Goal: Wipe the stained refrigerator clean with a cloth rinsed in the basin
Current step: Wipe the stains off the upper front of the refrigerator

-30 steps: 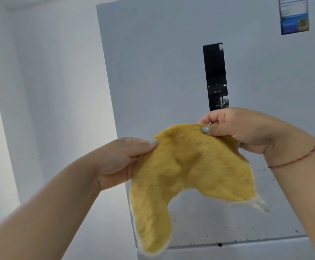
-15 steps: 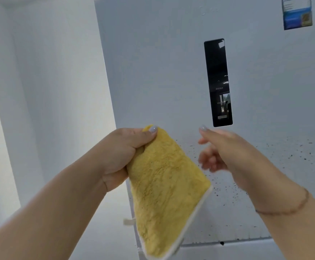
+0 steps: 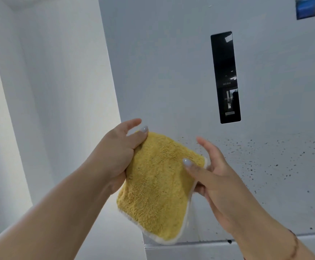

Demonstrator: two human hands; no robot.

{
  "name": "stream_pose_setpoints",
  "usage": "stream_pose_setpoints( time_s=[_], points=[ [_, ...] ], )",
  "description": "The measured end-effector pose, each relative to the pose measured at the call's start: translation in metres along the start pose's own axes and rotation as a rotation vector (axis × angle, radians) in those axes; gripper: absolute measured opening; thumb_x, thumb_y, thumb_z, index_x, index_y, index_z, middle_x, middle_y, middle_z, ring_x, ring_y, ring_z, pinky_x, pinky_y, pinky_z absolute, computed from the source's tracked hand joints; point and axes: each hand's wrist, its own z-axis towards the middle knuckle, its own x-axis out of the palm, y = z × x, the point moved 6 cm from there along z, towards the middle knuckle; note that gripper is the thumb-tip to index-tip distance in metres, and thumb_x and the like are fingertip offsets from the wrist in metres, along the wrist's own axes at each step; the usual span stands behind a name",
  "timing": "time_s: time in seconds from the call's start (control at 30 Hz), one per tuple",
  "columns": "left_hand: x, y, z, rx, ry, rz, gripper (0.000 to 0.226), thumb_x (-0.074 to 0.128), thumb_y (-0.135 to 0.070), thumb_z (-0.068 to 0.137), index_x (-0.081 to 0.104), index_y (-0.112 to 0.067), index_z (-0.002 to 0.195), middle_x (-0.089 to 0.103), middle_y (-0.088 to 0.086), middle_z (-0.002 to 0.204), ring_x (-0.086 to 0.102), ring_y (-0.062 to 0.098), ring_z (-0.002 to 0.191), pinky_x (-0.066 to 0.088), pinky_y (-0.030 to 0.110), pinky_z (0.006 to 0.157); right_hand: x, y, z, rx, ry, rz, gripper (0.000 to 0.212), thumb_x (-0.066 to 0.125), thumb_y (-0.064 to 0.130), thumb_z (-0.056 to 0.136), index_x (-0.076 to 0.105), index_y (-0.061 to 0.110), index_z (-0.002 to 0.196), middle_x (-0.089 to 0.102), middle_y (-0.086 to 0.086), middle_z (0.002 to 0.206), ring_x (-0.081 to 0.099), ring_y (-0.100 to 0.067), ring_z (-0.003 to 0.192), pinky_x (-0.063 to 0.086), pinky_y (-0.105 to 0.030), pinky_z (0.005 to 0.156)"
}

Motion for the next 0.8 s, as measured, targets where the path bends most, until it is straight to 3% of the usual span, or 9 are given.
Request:
stream_pose_setpoints(
  time_s=[0.13, 0.2, 0.27, 0.37, 0.43, 0.5, 0.6, 0.7, 0.8],
  points=[
    [0.000, 0.000, 0.000, 0.027, 0.163, 0.124, 0.057, 0.086, -0.015, 0.062, 0.064, -0.019, 0.115, 0.073, 0.012, 0.101, 0.072, 0.020, 0.088, 0.056, 0.028, 0.073, -0.005, 0.017, 0.004, -0.107, 0.012, -0.183, 0.055, 0.079, -0.002, 0.067, 0.063, 0.029, 0.110, 0.074, 0.005, 0.089, 0.072, -0.012, 0.084, 0.057, -0.025, 0.069],
    [0.000, 0.001, 0.003, 0.077, 0.181, 0.377, 0.053, 0.090, -0.017, 0.060, 0.066, -0.025, 0.107, 0.074, 0.004, 0.095, 0.072, 0.014, 0.085, 0.056, 0.026, 0.072, -0.013, 0.026, 0.008, -0.197, -0.045, -0.486, 0.034, 0.076, 0.005, 0.076, 0.067, 0.033, 0.093, 0.071, 0.008, 0.084, 0.068, -0.005, 0.078, 0.052, -0.019, 0.063],
    [0.001, -0.004, 0.005, 0.233, 0.072, 0.811, 0.026, 0.085, -0.034, 0.068, 0.068, -0.031, 0.088, 0.070, -0.009, 0.078, 0.067, 0.005, 0.071, 0.054, 0.024, 0.064, -0.021, 0.036, 0.013, -0.296, -0.095, -0.759, 0.022, 0.070, 0.014, 0.081, 0.067, 0.035, 0.075, 0.059, 0.007, 0.086, 0.059, -0.004, 0.075, 0.043, -0.014, 0.062],
    [0.021, -0.011, 0.004, 0.450, 0.015, 1.102, 0.025, 0.069, -0.051, 0.077, 0.064, -0.027, 0.074, 0.060, -0.010, 0.074, 0.056, 0.004, 0.069, 0.047, 0.027, 0.062, -0.041, 0.055, 0.018, -0.402, -0.093, -0.858, 0.016, 0.076, 0.026, 0.077, 0.066, 0.031, 0.066, 0.048, 0.006, 0.091, 0.052, -0.006, 0.085, 0.039, -0.013, 0.070],
    [0.032, -0.011, 0.011, 0.389, 0.131, 0.882, 0.036, 0.068, -0.054, 0.078, 0.065, -0.019, 0.076, 0.060, -0.004, 0.078, 0.057, 0.013, 0.073, 0.047, 0.032, 0.070, -0.060, 0.063, 0.023, -0.363, 0.037, -0.655, 0.023, 0.081, 0.041, 0.067, 0.070, 0.024, 0.077, 0.059, 0.005, 0.094, 0.060, -0.009, 0.090, 0.044, -0.021, 0.081],
    [0.051, -0.007, 0.019, 0.244, 0.284, 0.553, 0.044, 0.070, -0.057, 0.075, 0.066, -0.013, 0.079, 0.059, -0.002, 0.073, 0.057, 0.015, 0.073, 0.046, 0.033, 0.074, -0.076, 0.049, 0.024, -0.207, 0.281, -0.338, 0.060, 0.081, 0.057, 0.060, 0.069, 0.022, 0.108, 0.068, -0.001, 0.111, 0.062, -0.021, 0.108, 0.046, -0.040, 0.093],
    [0.083, 0.004, 0.025, 0.107, 0.382, 0.345, 0.041, 0.068, -0.051, 0.075, 0.067, -0.010, 0.080, 0.062, -0.002, 0.069, 0.060, 0.013, 0.068, 0.048, 0.031, 0.071, -0.078, 0.004, 0.010, -0.025, 0.524, 0.015, 0.089, 0.075, 0.057, 0.070, 0.047, 0.010, 0.140, 0.051, -0.015, 0.140, 0.045, -0.036, 0.132, 0.035, -0.056, 0.108],
    [0.113, 0.021, 0.032, 0.030, 0.388, 0.363, 0.040, 0.065, -0.046, 0.082, 0.068, -0.006, 0.086, 0.064, 0.003, 0.073, 0.061, 0.016, 0.068, 0.050, 0.031, 0.067, -0.086, -0.018, -0.008, 0.101, 0.324, 0.346, 0.099, 0.089, 0.042, 0.058, 0.046, 0.002, 0.138, 0.052, -0.022, 0.138, 0.050, -0.040, 0.126, 0.039, -0.058, 0.104],
    [0.132, 0.027, 0.040, 0.090, 0.269, 0.434, 0.029, 0.062, -0.044, 0.089, 0.068, -0.016, 0.091, 0.069, -0.001, 0.082, 0.063, 0.013, 0.069, 0.049, 0.027, 0.060, -0.113, -0.008, -0.019, 0.079, 0.007, 0.547, 0.072, 0.081, 0.047, 0.063, 0.066, 0.005, 0.120, 0.065, -0.020, 0.121, 0.063, -0.039, 0.109, 0.054, -0.055, 0.084]
  ],
)
